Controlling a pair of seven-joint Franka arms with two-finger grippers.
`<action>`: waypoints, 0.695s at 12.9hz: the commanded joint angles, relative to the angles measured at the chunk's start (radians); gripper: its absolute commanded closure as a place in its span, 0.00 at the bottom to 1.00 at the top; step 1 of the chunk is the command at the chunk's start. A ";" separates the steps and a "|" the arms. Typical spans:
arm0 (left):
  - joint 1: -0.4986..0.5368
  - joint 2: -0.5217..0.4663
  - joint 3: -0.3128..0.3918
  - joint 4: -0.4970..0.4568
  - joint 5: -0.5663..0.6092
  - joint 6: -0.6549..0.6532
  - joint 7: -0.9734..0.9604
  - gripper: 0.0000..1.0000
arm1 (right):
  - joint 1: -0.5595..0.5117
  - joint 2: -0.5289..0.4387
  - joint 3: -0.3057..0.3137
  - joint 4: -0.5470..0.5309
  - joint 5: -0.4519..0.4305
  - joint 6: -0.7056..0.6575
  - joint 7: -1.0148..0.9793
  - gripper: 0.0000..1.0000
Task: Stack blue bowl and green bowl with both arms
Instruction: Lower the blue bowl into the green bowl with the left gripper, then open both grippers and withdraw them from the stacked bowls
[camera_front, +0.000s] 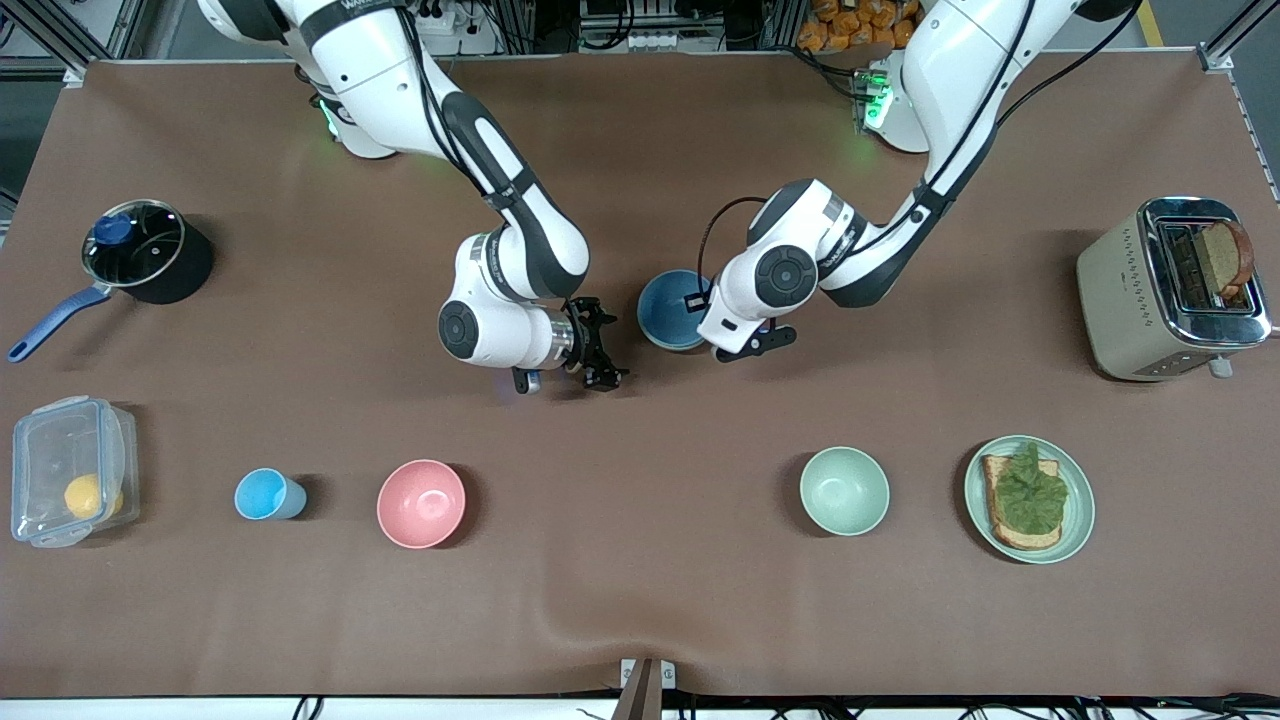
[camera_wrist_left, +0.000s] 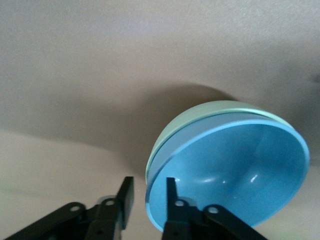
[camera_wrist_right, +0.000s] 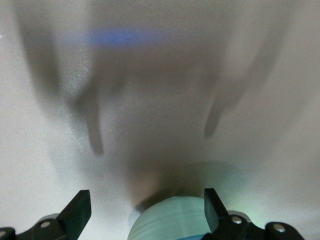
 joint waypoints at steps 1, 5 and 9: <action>0.004 -0.017 -0.002 0.037 -0.021 -0.013 -0.017 0.00 | -0.013 -0.015 0.008 -0.009 0.016 -0.006 -0.009 0.00; 0.062 -0.175 0.001 0.081 -0.009 -0.180 -0.005 0.00 | -0.017 -0.017 0.007 -0.009 0.010 -0.008 -0.020 0.00; 0.143 -0.325 0.001 0.144 0.069 -0.314 0.000 0.00 | -0.055 -0.037 -0.003 -0.011 -0.032 -0.089 -0.084 0.00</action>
